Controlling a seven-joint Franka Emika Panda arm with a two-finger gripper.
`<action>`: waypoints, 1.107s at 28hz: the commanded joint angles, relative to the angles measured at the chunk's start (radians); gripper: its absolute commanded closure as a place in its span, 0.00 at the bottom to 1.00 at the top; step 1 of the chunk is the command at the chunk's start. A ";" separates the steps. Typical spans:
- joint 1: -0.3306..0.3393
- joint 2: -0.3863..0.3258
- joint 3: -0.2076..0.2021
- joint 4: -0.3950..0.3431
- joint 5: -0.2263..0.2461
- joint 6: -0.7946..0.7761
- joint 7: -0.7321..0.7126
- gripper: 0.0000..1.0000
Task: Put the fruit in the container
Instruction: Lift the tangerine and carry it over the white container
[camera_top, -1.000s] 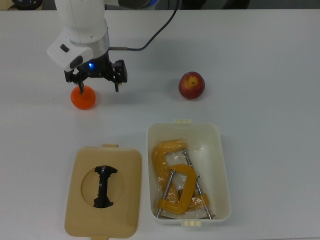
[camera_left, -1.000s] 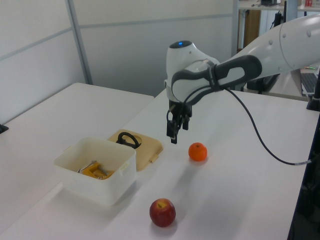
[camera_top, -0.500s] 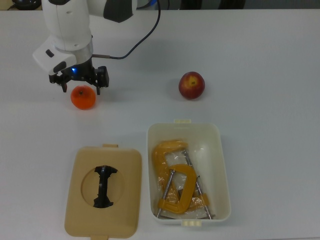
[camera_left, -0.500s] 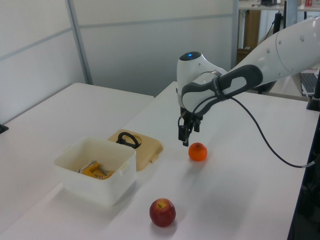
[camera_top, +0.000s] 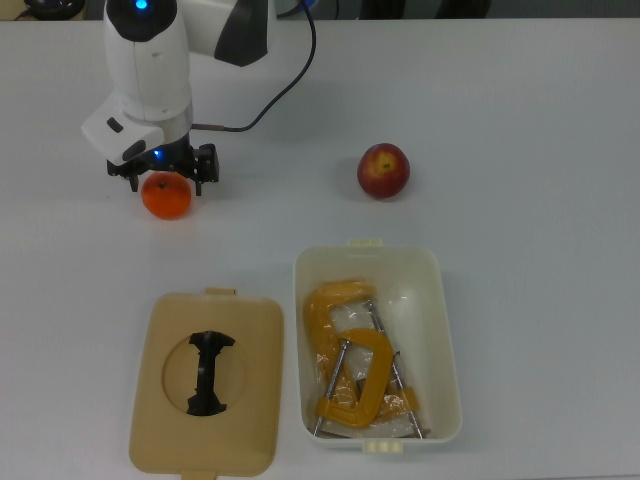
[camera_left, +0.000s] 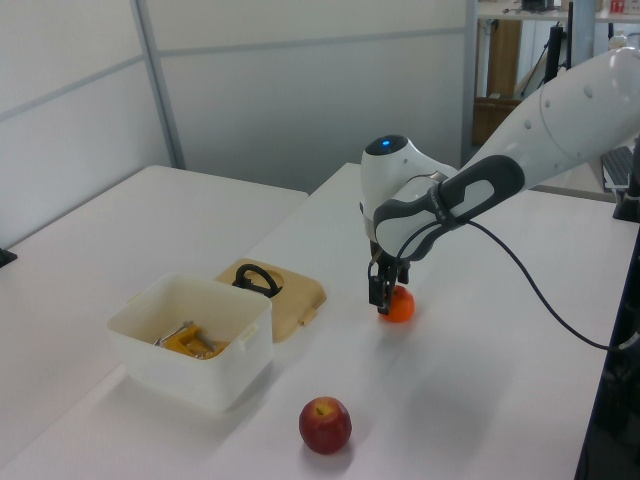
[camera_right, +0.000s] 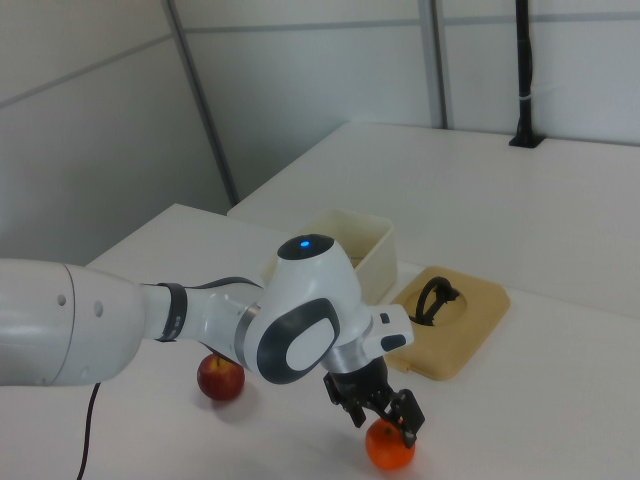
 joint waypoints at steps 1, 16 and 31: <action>0.020 0.020 -0.024 -0.024 -0.029 0.054 0.010 0.00; 0.029 -0.039 -0.021 0.050 -0.023 -0.008 0.105 1.00; 0.153 0.011 -0.013 0.385 0.160 -0.153 0.417 1.00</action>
